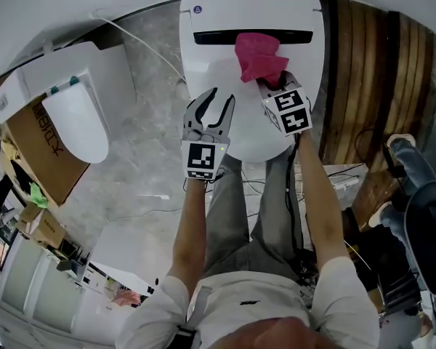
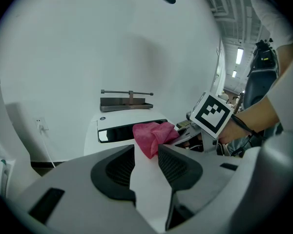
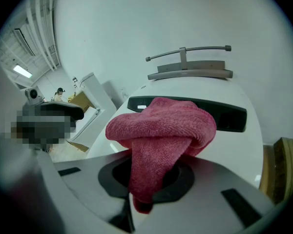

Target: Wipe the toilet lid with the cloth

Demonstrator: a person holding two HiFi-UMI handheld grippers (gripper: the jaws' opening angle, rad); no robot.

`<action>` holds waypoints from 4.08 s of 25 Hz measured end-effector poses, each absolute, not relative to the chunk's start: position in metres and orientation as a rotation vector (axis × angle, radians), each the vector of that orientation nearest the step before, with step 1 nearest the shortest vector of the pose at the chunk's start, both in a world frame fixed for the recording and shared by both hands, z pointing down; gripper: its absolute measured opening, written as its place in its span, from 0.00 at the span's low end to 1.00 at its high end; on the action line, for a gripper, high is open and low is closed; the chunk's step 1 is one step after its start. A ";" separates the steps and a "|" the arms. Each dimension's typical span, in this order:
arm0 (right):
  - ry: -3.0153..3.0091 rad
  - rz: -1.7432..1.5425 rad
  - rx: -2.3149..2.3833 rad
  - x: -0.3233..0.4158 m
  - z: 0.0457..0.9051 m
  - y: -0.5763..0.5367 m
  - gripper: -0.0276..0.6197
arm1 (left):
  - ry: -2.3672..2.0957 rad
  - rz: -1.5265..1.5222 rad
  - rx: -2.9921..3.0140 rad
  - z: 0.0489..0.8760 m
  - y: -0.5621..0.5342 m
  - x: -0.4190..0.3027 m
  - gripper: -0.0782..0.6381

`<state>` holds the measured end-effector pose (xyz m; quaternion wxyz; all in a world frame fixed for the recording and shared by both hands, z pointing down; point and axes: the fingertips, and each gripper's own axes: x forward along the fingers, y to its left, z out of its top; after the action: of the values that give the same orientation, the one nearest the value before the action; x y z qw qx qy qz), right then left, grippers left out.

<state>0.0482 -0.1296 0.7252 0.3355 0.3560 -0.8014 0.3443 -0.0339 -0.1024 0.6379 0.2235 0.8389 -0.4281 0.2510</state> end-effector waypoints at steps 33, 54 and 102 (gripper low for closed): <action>-1.814 1.008 1.338 0.200 0.742 -0.069 0.14 | -1.025 0.739 2.424 0.636 -0.082 0.013 0.33; -1.727 1.009 1.384 0.155 0.746 -0.026 0.14 | -1.092 0.730 2.364 0.642 -0.042 -0.049 0.33; -2.017 0.848 0.818 -0.091 0.745 0.002 0.14 | -1.282 0.720 2.173 0.653 0.008 -0.171 0.33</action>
<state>-0.0911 0.0022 0.7448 0.3921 0.3220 -0.7943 0.3341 -0.1710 0.0076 0.6534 0.2559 0.8007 -0.4723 0.2652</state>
